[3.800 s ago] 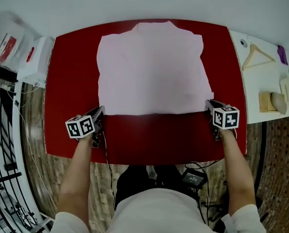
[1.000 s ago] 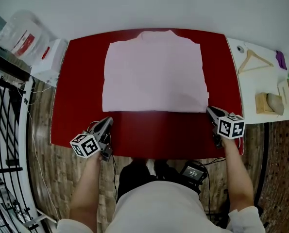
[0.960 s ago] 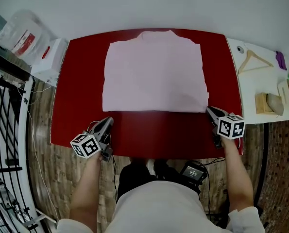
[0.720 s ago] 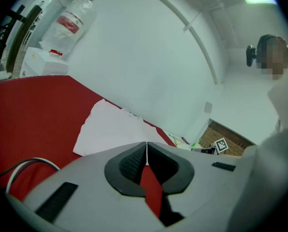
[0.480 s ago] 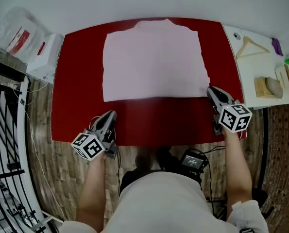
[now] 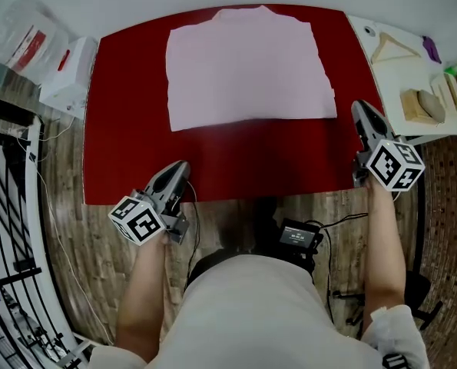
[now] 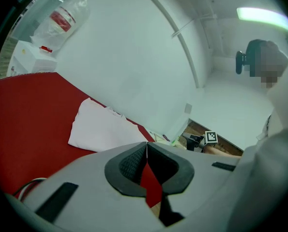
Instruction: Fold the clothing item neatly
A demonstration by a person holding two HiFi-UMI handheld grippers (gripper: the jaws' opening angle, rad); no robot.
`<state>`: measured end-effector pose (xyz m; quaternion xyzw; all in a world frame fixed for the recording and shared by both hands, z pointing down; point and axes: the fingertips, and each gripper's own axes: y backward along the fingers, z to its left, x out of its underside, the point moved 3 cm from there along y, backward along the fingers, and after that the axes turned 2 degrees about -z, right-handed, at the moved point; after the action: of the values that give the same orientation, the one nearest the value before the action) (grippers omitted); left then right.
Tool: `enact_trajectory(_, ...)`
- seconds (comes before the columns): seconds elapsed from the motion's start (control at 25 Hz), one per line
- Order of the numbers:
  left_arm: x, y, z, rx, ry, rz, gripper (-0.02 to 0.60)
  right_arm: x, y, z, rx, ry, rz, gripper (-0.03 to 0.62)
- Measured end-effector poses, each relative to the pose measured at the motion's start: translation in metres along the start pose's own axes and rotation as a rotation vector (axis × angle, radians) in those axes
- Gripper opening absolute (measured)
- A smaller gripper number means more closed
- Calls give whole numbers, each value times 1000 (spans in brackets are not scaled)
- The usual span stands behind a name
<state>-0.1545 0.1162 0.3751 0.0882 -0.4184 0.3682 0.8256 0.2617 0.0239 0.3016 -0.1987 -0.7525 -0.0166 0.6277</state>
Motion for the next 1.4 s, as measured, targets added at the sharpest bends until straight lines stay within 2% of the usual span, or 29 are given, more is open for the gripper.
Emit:
enact_trajectory(0.16,3,19,-12,42,-13,9,6,-27,32,28,6,56,-59,26)
enact_trajectory(0.36,8,41,-33,113,-41,15,6,-37,72,83,-56,70,-90,26)
enact_trajectory(0.56,19,64,-56,183,-67,27,6,-11,114,133,-90,45,-80,26)
enact_trajectory(0.84,27,94,-79,247,-97,28,6,33,160,173,-97,-83,-55,26)
enact_trajectory(1.16,33,115,-108,285,-104,31,6,47,181,204,-125,-82,-35,25)
enact_trajectory(1.4,37,121,-132,254,-133,9,6,39,185,209,-181,-102,-24,21)
